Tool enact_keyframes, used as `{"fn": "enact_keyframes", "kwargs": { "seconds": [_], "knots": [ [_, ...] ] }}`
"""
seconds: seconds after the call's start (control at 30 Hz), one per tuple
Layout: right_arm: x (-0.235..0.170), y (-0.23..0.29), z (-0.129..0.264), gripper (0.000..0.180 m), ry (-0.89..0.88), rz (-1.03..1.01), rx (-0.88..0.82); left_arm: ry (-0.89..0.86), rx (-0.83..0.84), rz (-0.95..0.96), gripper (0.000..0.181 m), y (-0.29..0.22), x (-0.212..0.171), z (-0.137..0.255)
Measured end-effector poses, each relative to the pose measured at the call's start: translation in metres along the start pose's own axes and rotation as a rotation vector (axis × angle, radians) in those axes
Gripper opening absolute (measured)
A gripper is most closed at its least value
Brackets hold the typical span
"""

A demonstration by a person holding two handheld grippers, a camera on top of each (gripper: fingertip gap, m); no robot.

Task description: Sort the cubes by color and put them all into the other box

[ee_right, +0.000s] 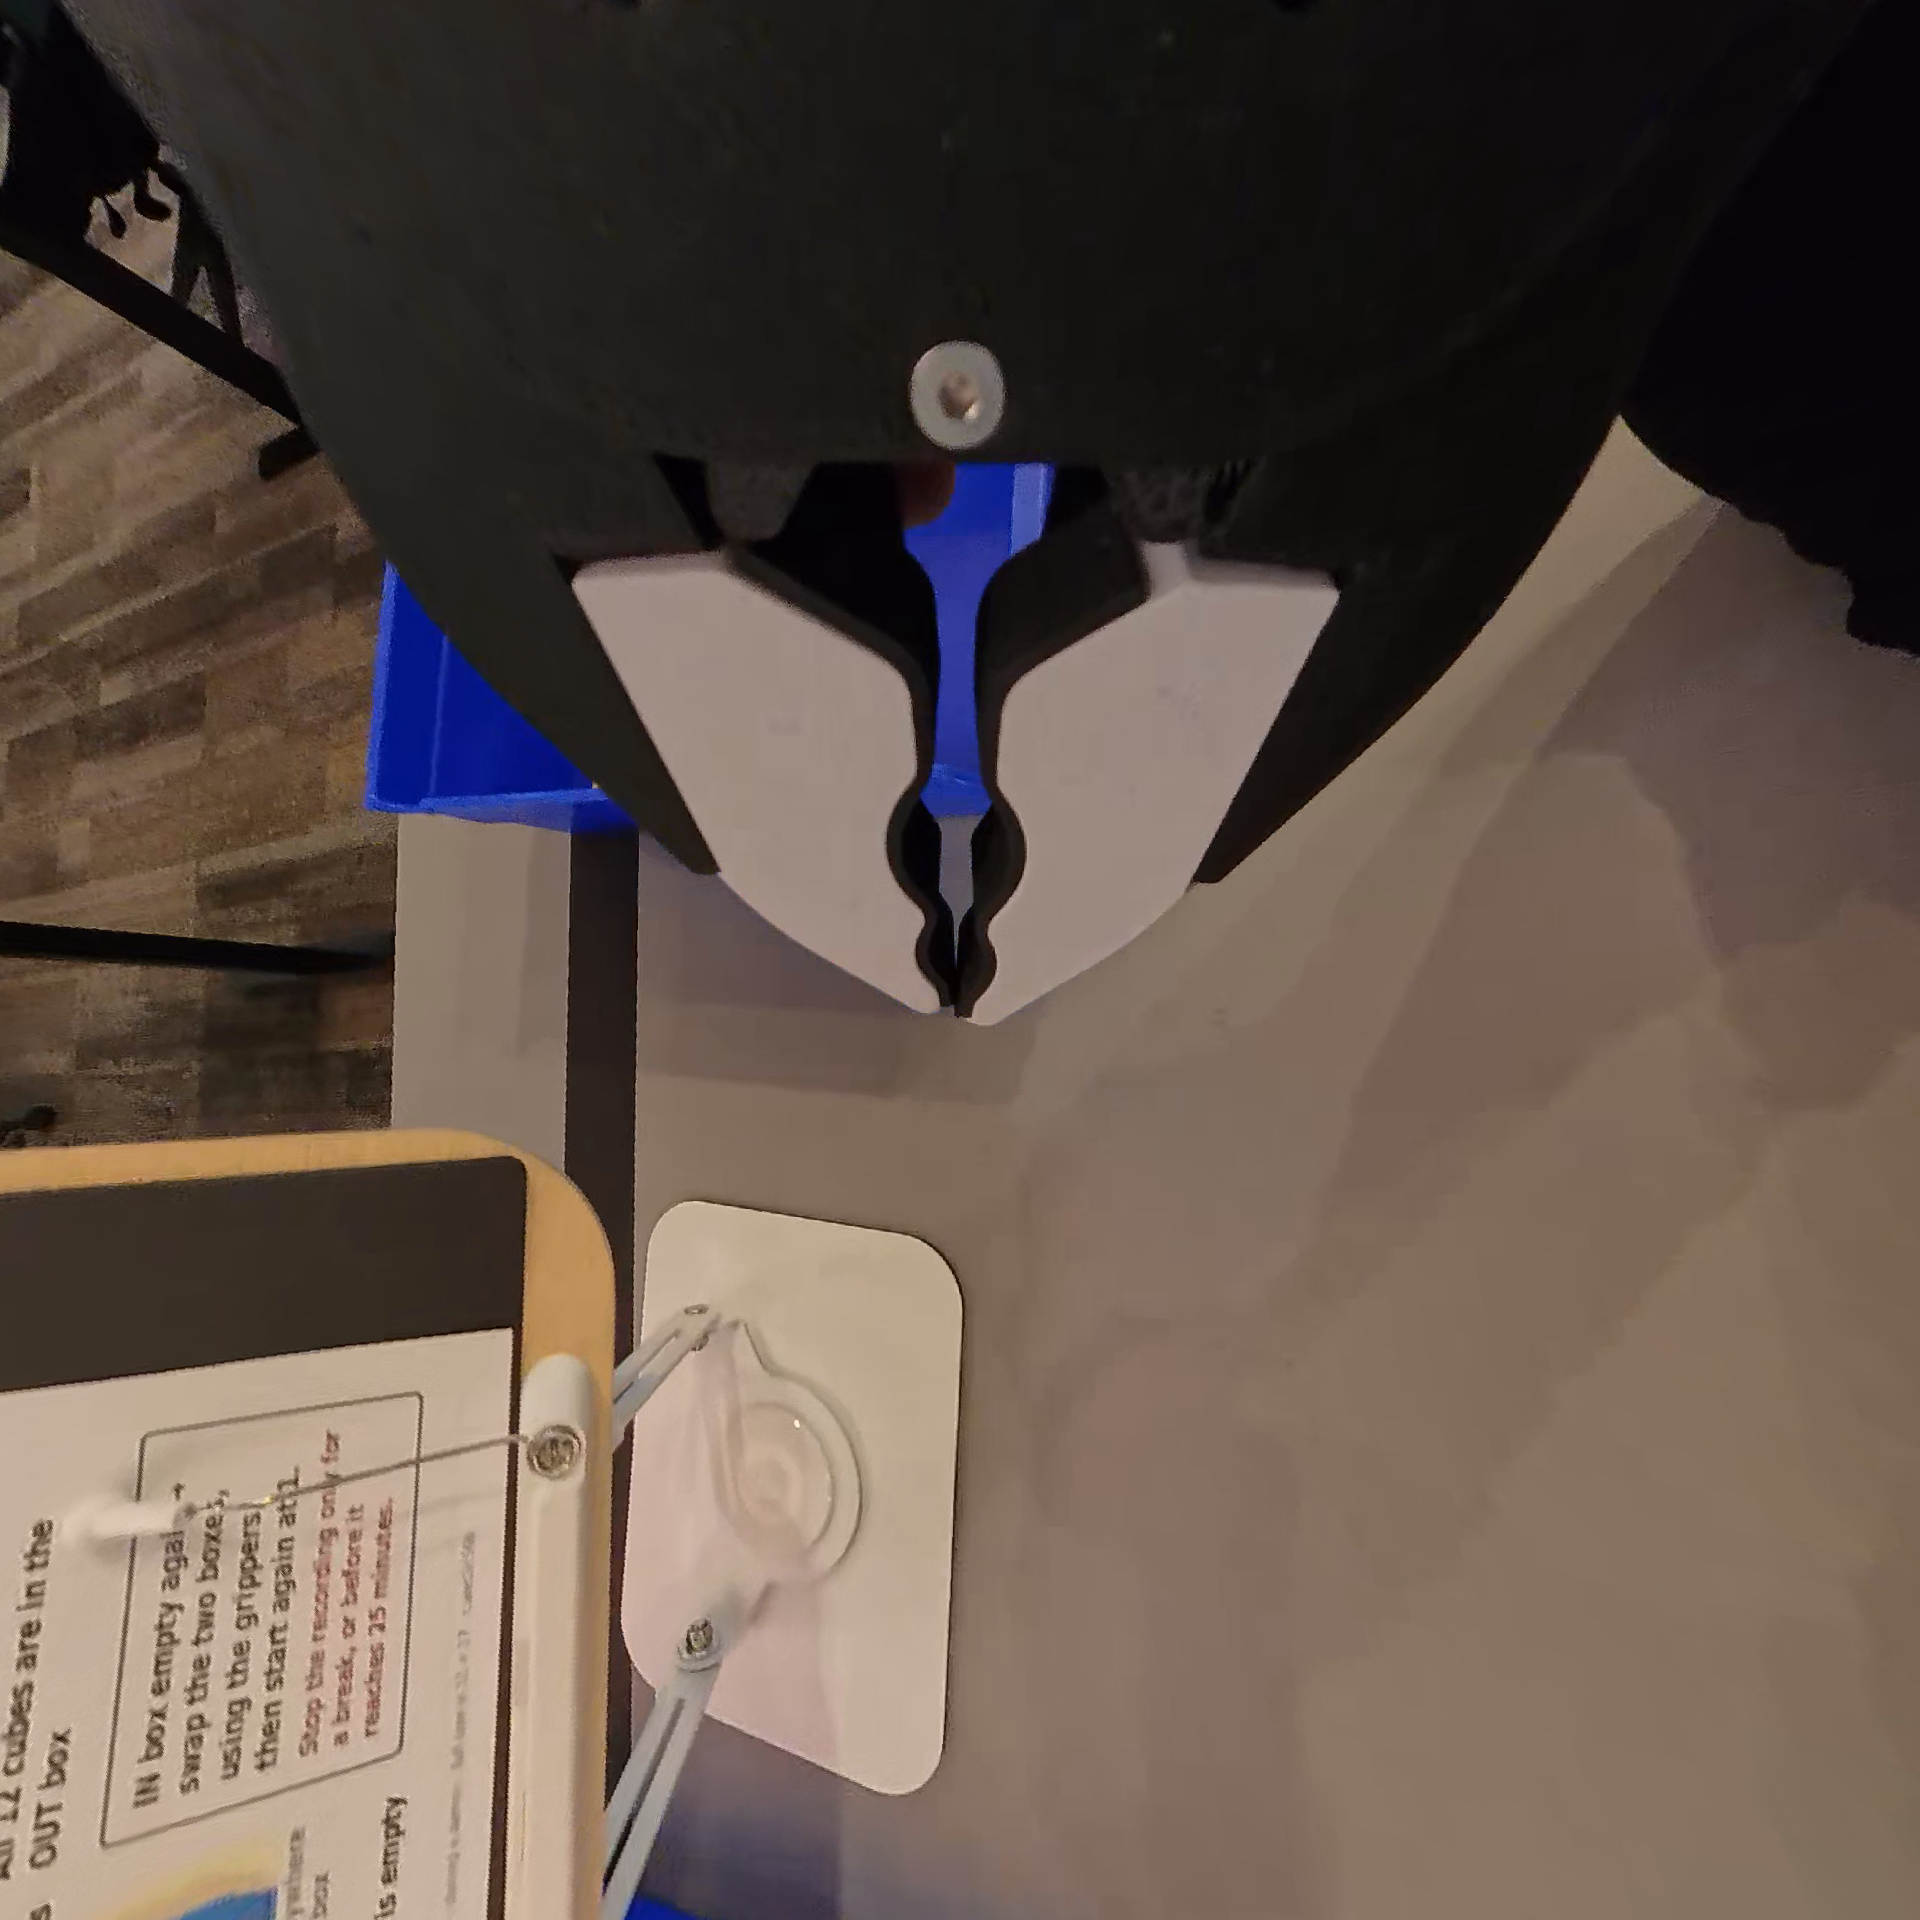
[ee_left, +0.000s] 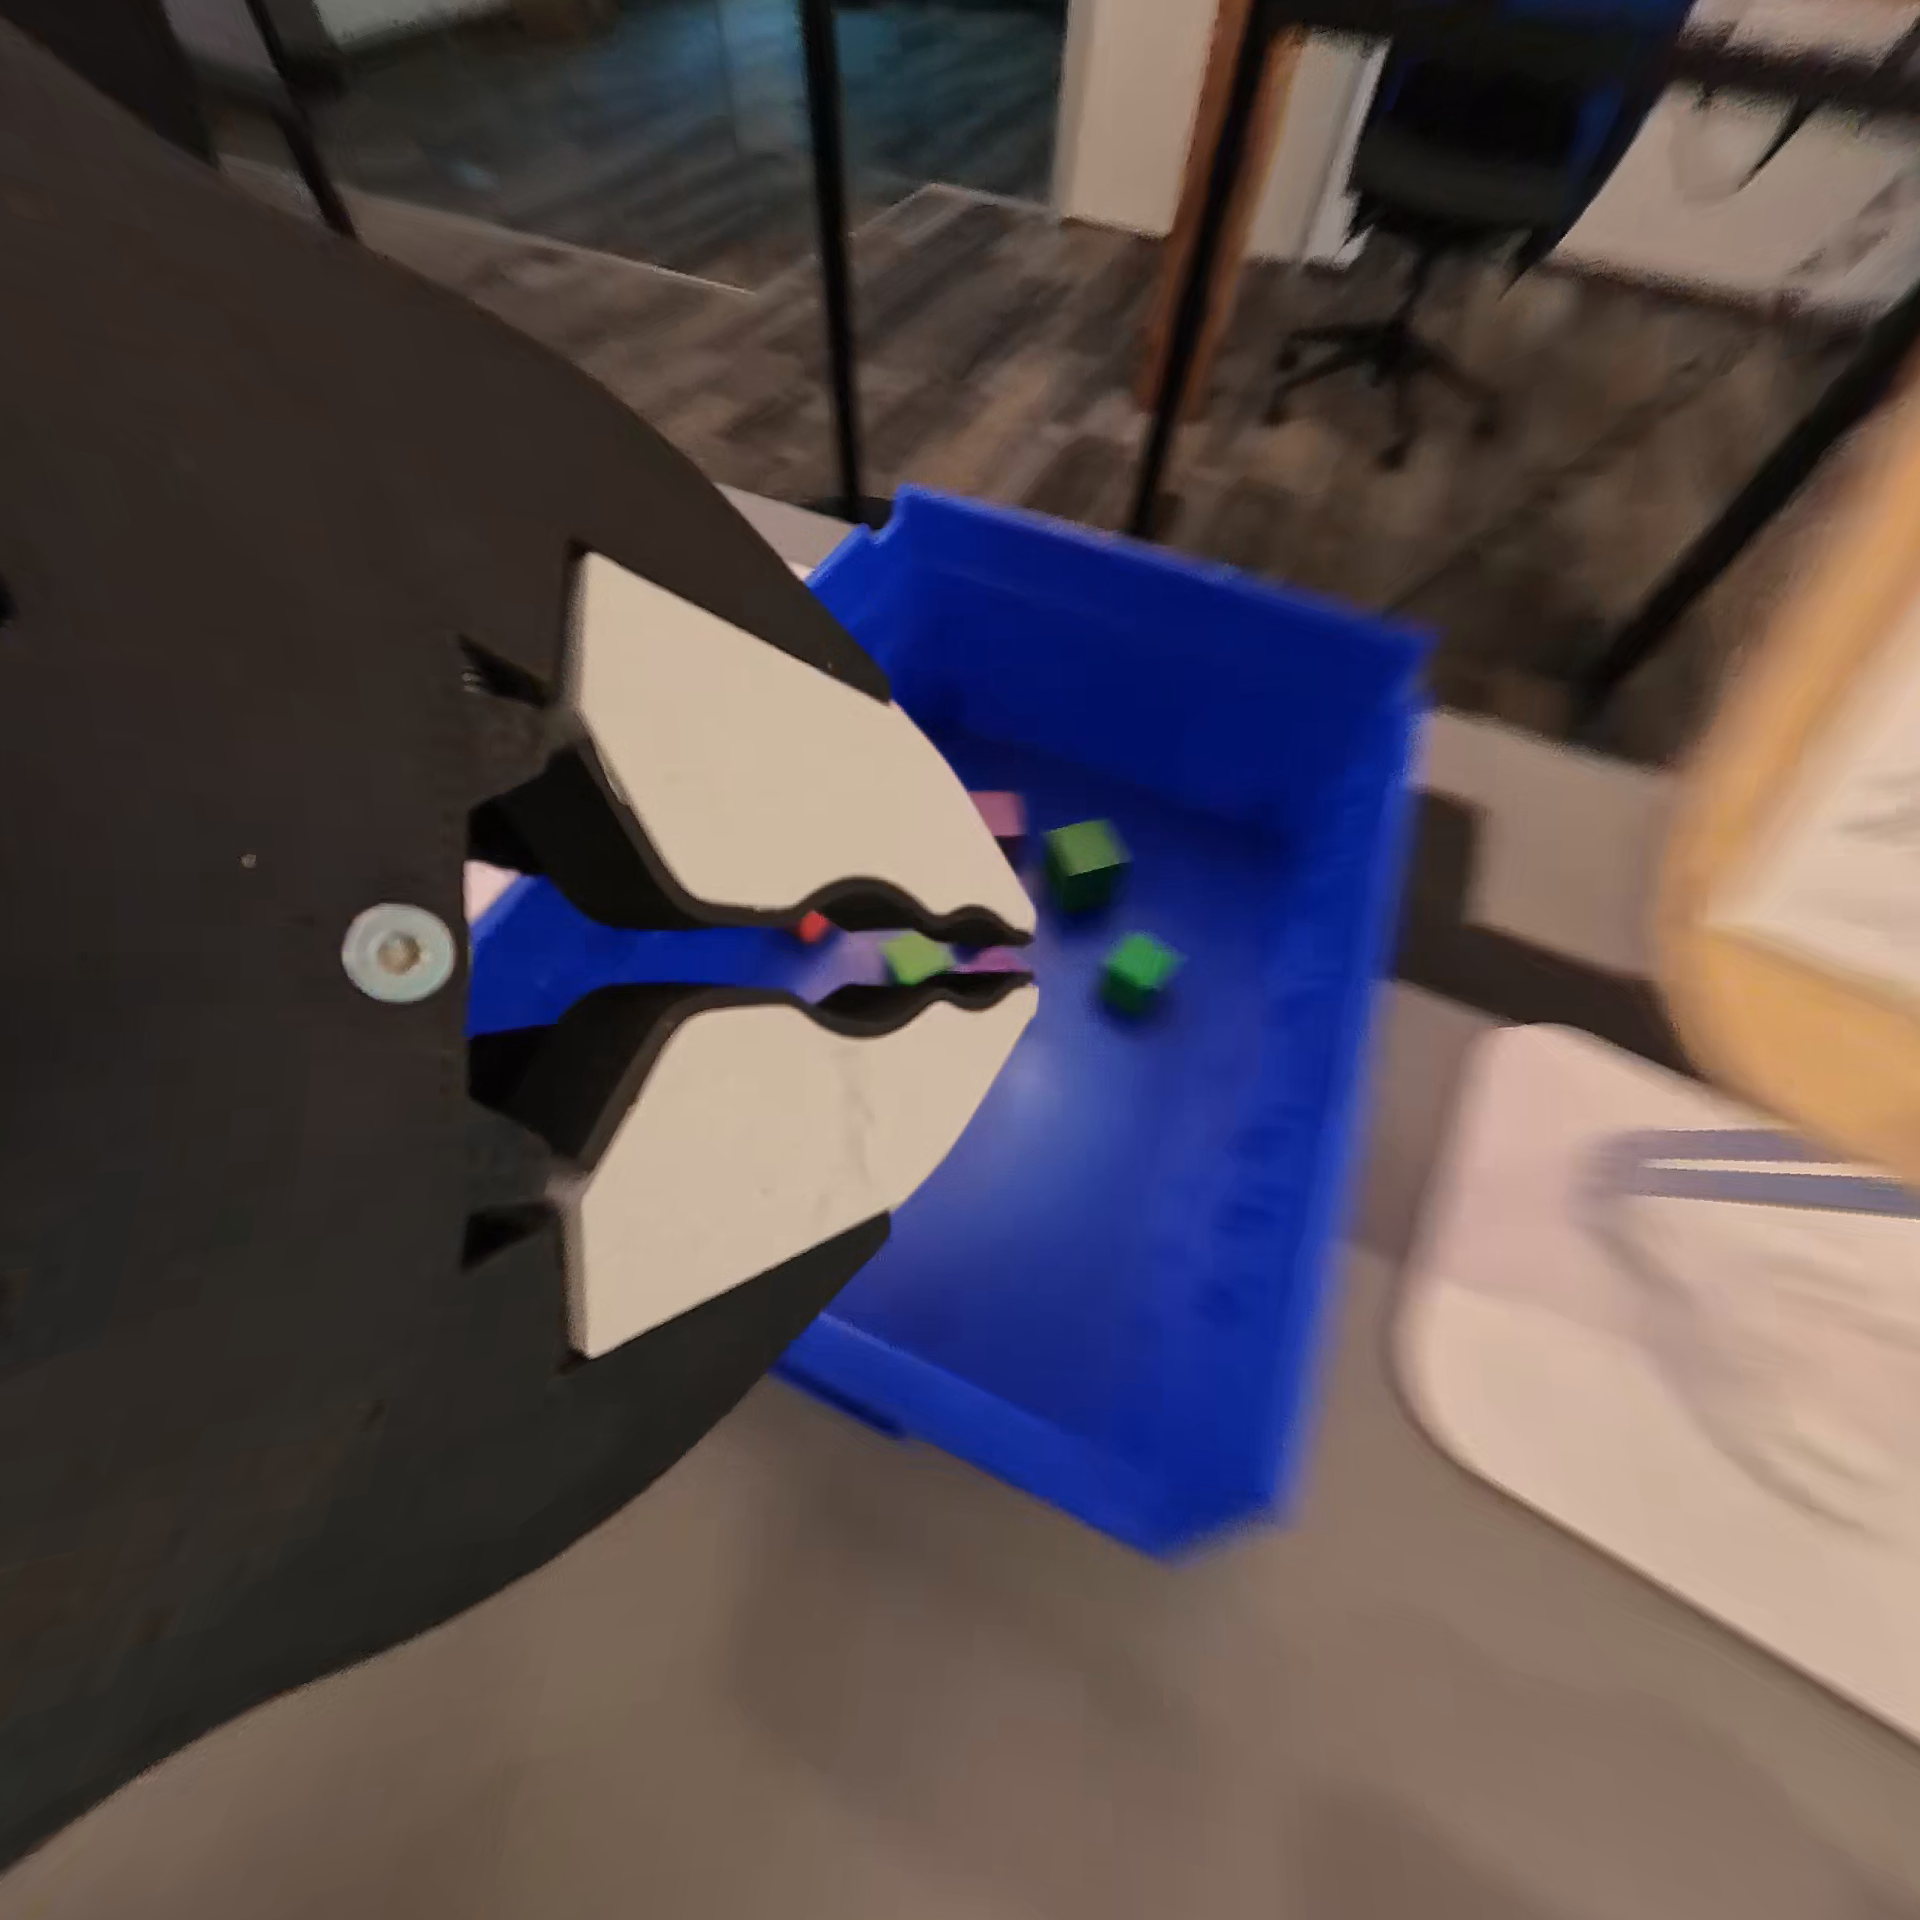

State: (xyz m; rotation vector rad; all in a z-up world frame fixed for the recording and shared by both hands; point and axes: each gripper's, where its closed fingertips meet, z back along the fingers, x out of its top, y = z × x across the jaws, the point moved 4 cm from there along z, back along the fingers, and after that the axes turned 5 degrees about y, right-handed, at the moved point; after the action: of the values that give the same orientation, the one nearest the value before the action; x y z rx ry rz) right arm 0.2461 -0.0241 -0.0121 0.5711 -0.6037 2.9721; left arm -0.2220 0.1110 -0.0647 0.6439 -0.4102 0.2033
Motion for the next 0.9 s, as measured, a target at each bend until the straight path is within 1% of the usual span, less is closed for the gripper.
{"fn": "enact_keyframes", "kwargs": {
  "seconds": [0.07,0.13,0.27,0.33,0.47,0.6,0.9],
  "knots": [
    [0.004,0.002,-0.004,0.000,0.008,0.016,0.006,0.118,-0.009,-0.062,0.012,0.005,-0.018,-0.021],
    [0.008,0.005,-0.007,0.000,0.005,0.032,0.021,0.251,-0.052,-0.120,0.022,0.009,-0.036,-0.038],
    [0.012,0.008,-0.016,0.000,0.023,0.053,0.042,0.359,-0.125,-0.224,0.025,0.017,-0.054,-0.060],
    [0.013,0.009,-0.019,0.000,0.026,0.062,0.052,0.445,-0.158,-0.258,0.027,0.022,-0.066,-0.071],
    [0.013,0.010,-0.023,0.000,0.030,0.072,0.063,0.552,-0.227,-0.335,0.029,0.023,-0.083,-0.090],
    [0.012,0.011,-0.026,0.000,0.041,0.081,0.077,0.646,-0.258,-0.380,0.029,0.027,-0.099,-0.107],
    [0.011,0.013,-0.031,0.000,0.051,0.094,0.093,0.793,-0.298,-0.449,0.033,0.026,-0.111,-0.127]
  ]
}}
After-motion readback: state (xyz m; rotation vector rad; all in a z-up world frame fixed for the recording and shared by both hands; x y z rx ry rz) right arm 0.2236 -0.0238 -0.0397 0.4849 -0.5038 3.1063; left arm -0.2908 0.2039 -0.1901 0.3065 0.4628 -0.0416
